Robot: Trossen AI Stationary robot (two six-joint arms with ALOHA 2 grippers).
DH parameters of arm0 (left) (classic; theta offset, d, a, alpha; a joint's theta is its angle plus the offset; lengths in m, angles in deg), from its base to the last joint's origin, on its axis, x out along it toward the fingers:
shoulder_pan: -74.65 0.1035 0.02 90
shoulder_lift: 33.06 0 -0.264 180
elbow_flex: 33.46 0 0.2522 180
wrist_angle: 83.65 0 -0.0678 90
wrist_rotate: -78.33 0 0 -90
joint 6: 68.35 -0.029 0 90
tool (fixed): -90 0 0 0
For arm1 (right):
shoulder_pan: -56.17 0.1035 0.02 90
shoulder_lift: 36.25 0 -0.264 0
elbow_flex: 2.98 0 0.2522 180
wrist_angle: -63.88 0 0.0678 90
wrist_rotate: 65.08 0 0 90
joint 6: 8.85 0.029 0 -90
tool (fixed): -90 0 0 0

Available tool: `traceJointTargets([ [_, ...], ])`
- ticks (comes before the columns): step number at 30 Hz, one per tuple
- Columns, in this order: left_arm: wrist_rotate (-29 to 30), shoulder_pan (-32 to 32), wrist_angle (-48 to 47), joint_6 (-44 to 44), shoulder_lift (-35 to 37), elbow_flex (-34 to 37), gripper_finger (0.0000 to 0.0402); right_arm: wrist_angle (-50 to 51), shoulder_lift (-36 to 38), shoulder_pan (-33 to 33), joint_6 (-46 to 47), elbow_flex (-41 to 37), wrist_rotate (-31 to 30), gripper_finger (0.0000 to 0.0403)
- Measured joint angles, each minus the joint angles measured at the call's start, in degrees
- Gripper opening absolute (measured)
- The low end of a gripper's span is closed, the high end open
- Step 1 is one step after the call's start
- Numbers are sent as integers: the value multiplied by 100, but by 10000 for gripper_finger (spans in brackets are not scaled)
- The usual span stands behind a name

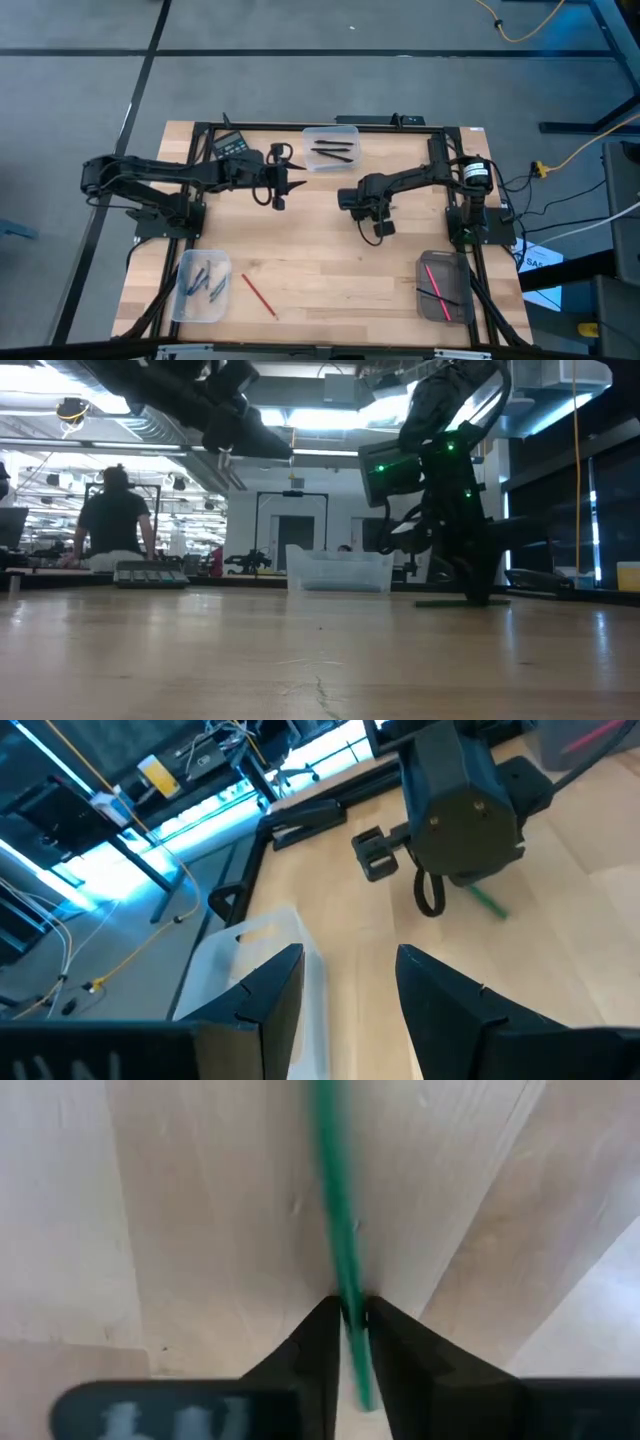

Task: Sort crayons/erasers/pens/pencils in bins
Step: Put the green color pencil into the black bin

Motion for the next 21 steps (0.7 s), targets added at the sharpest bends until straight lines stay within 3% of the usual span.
traceJointTargets([
  [7,7,0,-4,0,-54,0,157,33,-161,-2,473,8,150,16],
  [13,30,0,-5,4,-51,0,157,93,-222,71,754,41,73,21],
  [18,30,0,4,6,-51,3,157,940,-188,98,1524,512,1,21],
  [21,33,0,86,4,-49,7,157,1400,280,200,1996,902,115,16],
])
